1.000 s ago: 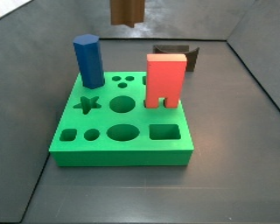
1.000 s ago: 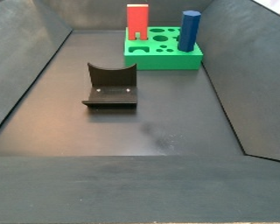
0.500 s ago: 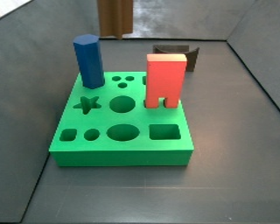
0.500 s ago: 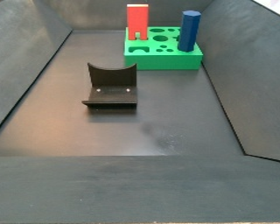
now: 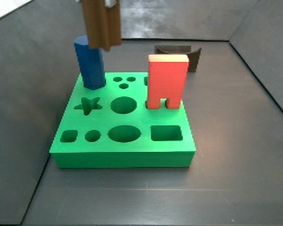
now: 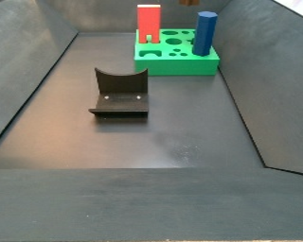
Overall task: Pick up the star object. Move up. Place the star object on the fixture. Regrasp the star object. Move to above the board. Insert the star object.
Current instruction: Insert the star object.
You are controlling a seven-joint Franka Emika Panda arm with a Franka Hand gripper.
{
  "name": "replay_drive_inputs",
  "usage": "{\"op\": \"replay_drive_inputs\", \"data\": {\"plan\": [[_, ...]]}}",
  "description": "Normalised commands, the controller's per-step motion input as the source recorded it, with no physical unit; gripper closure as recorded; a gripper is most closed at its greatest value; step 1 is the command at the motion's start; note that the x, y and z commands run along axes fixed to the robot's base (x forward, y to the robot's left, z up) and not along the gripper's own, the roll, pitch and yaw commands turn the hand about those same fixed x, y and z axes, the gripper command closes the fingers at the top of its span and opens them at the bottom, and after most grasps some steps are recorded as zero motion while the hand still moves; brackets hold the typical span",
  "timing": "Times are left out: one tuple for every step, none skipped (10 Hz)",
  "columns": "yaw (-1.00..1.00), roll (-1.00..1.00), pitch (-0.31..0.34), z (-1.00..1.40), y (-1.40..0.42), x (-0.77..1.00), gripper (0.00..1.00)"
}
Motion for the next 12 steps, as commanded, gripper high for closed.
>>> {"op": "replay_drive_inputs", "data": {"plan": [[-0.21, -0.04, -0.143, -0.17, -0.13, -0.25, 1.0], [-0.25, -0.09, -0.154, -0.19, -0.11, -0.22, 1.0], [-0.29, -0.08, -0.131, -0.19, -0.08, -0.17, 1.0], [-0.29, -0.1, -0.123, -0.19, -0.03, -0.14, 1.0], [-0.23, -0.08, -0.089, -0.18, 0.0, -0.06, 1.0], [-0.23, -0.14, -0.11, -0.2, 0.0, -0.02, 1.0], [-0.17, -0.08, -0.099, -0.25, 0.0, -0.03, 1.0], [-0.11, 0.0, -0.054, -0.23, -0.02, -0.03, 1.0], [-0.03, 0.0, -0.027, -0.27, -0.07, -0.01, 1.0], [-0.25, -0.06, -0.027, -0.21, -0.07, -0.15, 1.0], [-0.31, -0.13, 0.0, -0.11, 0.0, -0.01, 1.0], [-0.31, -0.16, 0.019, -0.11, 0.0, 0.0, 1.0]]}}
